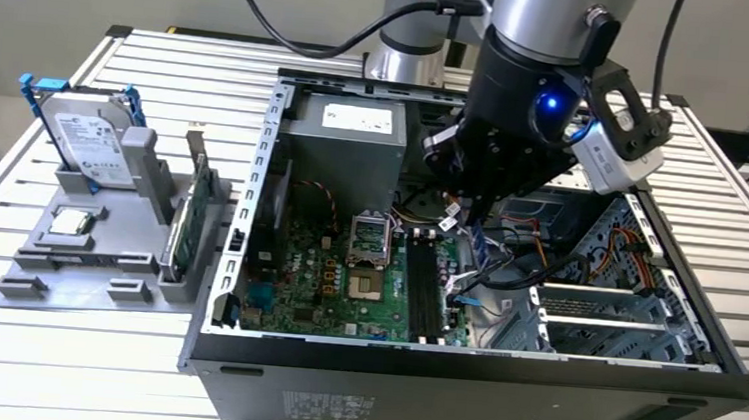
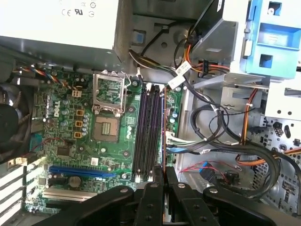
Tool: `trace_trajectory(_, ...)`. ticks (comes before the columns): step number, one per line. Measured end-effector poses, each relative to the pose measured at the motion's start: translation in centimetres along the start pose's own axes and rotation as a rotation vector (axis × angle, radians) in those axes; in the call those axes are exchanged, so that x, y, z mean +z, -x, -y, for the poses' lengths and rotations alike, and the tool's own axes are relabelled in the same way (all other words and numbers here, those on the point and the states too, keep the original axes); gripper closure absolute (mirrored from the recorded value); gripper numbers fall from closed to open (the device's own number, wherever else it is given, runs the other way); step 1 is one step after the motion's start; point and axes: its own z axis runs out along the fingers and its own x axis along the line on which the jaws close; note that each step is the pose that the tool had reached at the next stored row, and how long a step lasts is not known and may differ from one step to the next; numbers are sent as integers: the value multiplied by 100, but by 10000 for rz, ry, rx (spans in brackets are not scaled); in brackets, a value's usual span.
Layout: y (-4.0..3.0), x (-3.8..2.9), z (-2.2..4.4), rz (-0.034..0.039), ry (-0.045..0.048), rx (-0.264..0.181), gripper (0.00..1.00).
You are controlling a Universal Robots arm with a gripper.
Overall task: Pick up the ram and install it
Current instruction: 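Insert the ram into the slot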
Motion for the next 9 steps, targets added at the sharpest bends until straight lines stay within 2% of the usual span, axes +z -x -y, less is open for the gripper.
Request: trace_trajectory(9, 0, 45, -21, 27, -1, 0, 100)
